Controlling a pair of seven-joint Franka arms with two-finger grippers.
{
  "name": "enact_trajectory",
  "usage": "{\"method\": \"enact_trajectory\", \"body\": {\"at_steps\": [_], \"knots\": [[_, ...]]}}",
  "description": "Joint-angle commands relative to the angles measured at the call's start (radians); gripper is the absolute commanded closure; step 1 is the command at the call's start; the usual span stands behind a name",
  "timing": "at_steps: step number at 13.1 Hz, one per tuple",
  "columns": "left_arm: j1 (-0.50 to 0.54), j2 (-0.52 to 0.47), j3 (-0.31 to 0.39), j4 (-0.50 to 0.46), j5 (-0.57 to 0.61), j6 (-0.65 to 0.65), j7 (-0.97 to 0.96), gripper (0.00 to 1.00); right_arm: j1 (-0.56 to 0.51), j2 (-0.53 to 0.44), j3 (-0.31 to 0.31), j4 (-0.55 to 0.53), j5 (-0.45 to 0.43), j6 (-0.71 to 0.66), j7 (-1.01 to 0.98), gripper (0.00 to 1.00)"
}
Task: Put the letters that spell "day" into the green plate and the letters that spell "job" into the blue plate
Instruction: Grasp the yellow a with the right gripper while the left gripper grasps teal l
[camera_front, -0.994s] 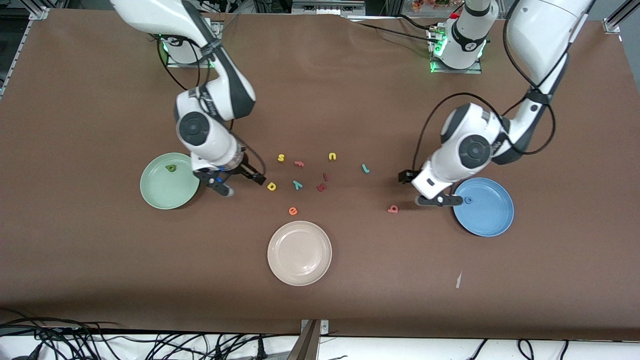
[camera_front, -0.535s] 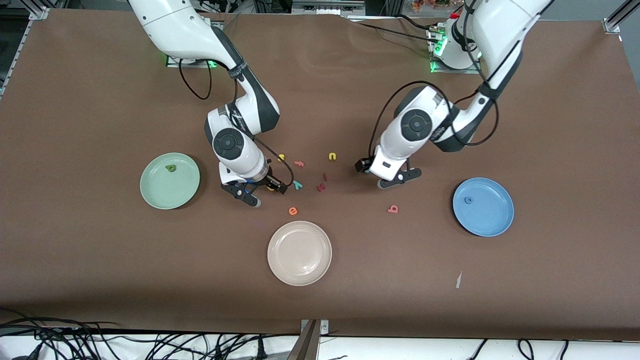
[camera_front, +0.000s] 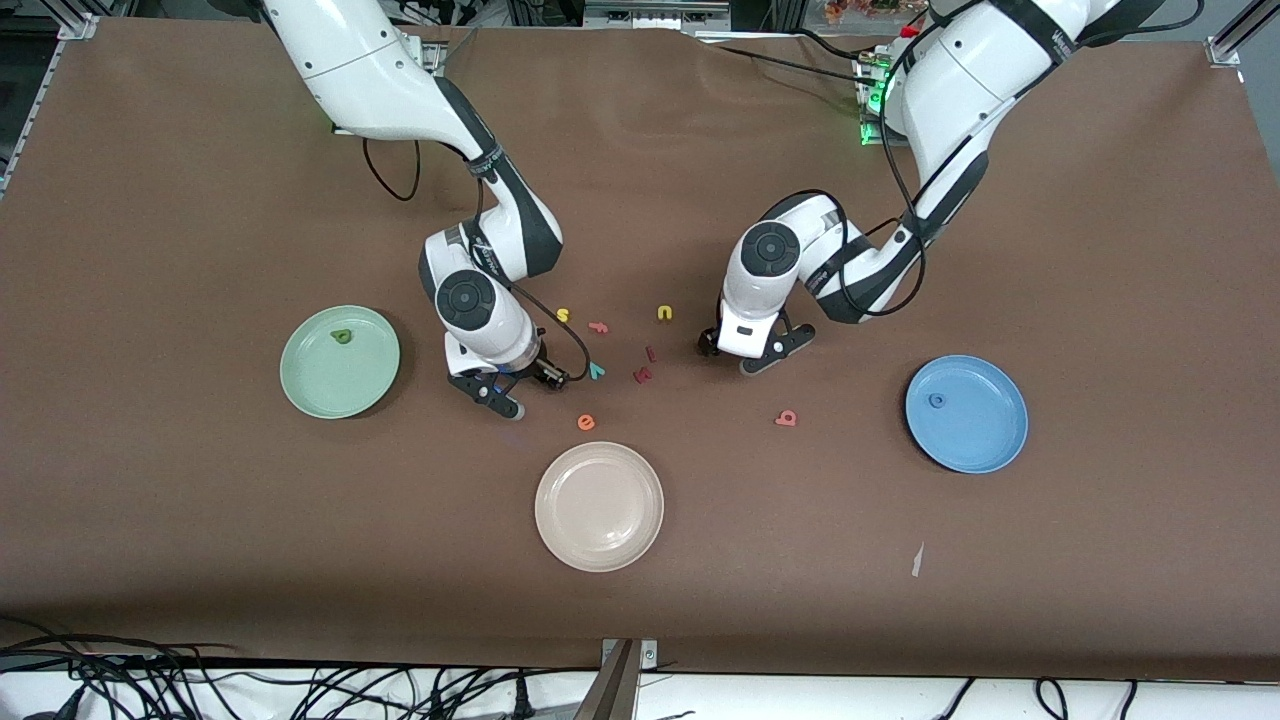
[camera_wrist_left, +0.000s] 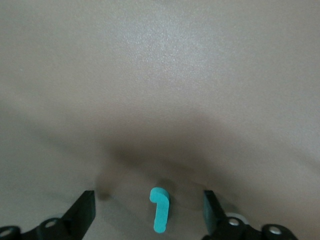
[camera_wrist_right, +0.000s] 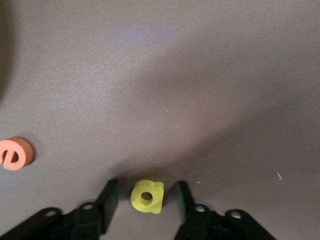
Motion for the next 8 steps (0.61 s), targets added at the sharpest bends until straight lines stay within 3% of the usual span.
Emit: {"method": "enact_trajectory", "body": {"at_steps": [1,3,4,8], "knots": [[-0.004,0.025,-0.001,0.036,0.022,-0.002,-0.042,0.24,0.008,0.003,-0.010,0.010,-0.004,0.002,-0.011,0.84],[-0.022,0.037,-0.001,0.053,0.023,-0.002,-0.068,0.39,0.007,-0.009,-0.015,0.012,-0.006,-0.024,-0.019,0.89],[-0.022,0.037,-0.001,0.056,0.023,-0.002,-0.074,0.41,0.005,-0.035,-0.035,0.015,-0.009,-0.073,-0.046,0.89],[-0.034,0.042,0.001,0.057,0.029,-0.002,-0.094,0.61,0.002,-0.169,-0.137,0.016,0.001,-0.276,-0.333,0.89]]}}
